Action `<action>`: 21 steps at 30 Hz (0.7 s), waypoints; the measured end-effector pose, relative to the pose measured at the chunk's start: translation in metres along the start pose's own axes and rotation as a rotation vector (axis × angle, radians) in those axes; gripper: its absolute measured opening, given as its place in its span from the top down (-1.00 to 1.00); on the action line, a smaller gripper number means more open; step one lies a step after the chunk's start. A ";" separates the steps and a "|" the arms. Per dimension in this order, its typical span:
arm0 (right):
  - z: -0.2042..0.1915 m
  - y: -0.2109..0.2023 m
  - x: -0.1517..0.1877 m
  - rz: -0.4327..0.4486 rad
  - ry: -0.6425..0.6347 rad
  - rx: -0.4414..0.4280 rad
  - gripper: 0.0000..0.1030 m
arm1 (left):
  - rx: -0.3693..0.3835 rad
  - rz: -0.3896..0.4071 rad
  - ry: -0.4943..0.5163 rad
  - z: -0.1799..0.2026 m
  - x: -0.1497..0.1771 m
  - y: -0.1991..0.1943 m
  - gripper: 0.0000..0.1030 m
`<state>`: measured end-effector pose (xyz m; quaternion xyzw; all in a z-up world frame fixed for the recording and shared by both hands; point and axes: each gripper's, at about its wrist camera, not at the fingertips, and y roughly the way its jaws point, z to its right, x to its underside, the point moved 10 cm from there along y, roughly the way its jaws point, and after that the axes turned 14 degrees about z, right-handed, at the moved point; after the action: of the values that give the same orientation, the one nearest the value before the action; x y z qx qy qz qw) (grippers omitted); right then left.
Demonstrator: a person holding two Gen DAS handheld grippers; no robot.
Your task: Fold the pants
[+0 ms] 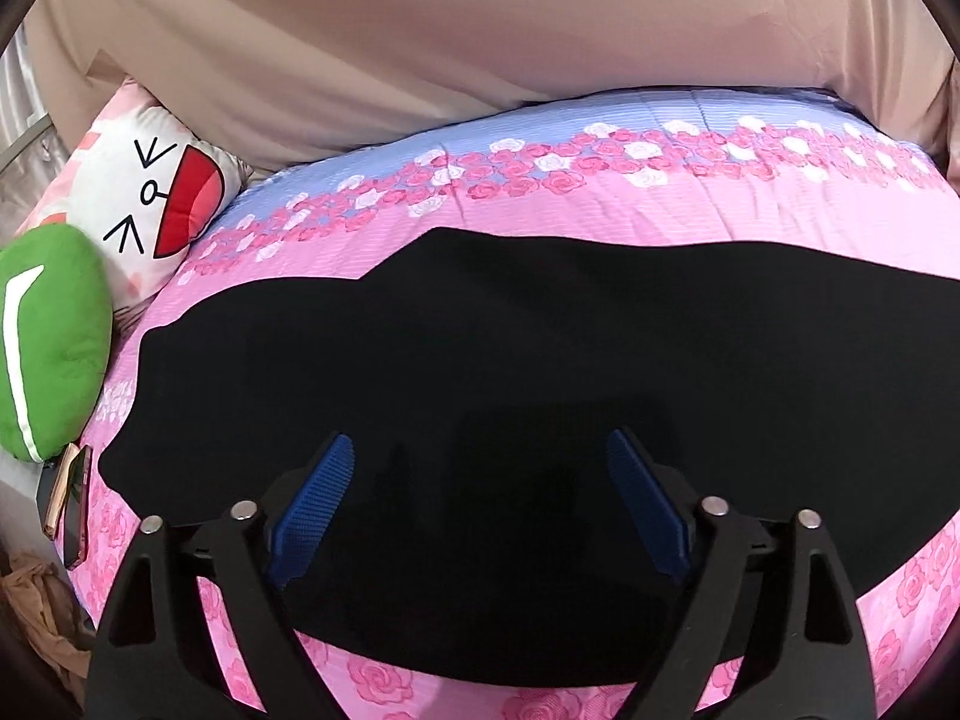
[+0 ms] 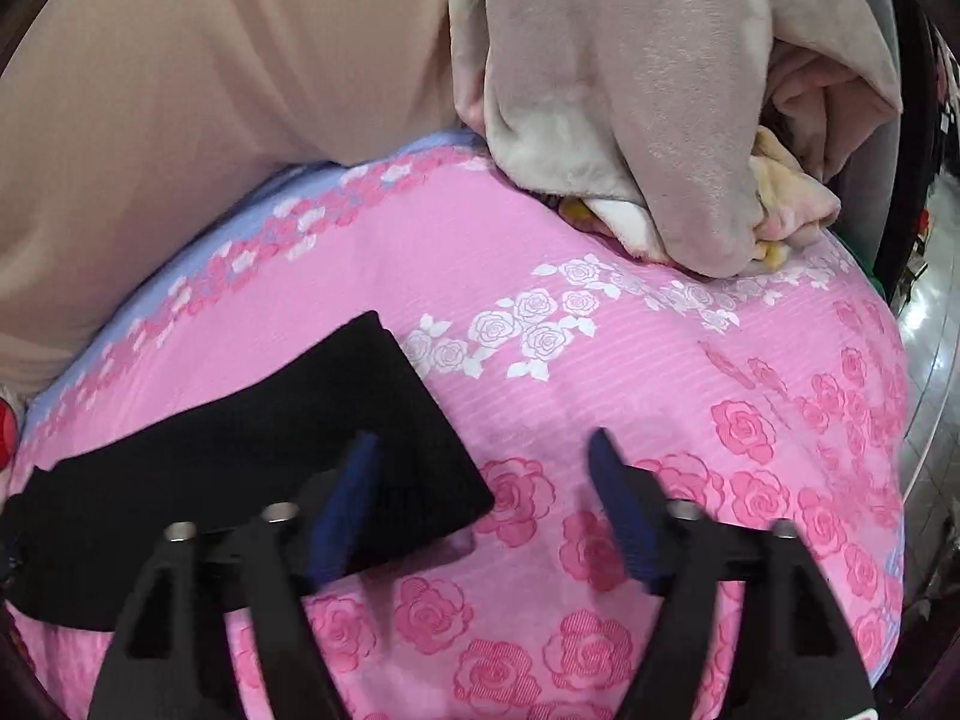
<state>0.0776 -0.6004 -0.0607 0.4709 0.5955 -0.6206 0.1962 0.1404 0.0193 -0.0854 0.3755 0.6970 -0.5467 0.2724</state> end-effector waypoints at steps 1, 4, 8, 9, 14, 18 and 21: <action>-0.002 0.002 0.005 -0.027 0.031 -0.034 -0.46 | -0.007 0.008 -0.001 -0.001 0.002 -0.002 -0.76; -0.007 0.018 0.024 -0.108 0.059 -0.061 -0.49 | -0.010 -0.003 -0.020 -0.006 0.010 -0.002 -0.77; -0.025 0.024 0.026 -0.101 0.028 -0.084 -0.14 | -0.025 -0.028 -0.064 -0.022 0.022 0.001 -0.77; -0.027 0.027 0.026 -0.102 0.013 -0.062 0.24 | -0.031 -0.030 -0.071 -0.026 0.024 0.001 -0.77; -0.067 0.008 0.016 -0.082 0.047 -0.129 0.66 | -0.055 -0.020 -0.100 -0.049 0.032 -0.001 -0.77; -0.157 -0.029 -0.001 -0.032 -0.036 -0.272 0.65 | -0.019 -0.009 -0.128 -0.052 0.033 -0.003 -0.77; -0.247 -0.054 0.003 -0.032 -0.126 -0.410 0.64 | 0.018 0.005 -0.147 -0.048 0.030 -0.006 -0.77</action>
<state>0.1194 -0.3596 0.0040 0.3719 0.7033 -0.5176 0.3149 0.1202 0.0720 -0.0935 0.3385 0.6693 -0.5783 0.3209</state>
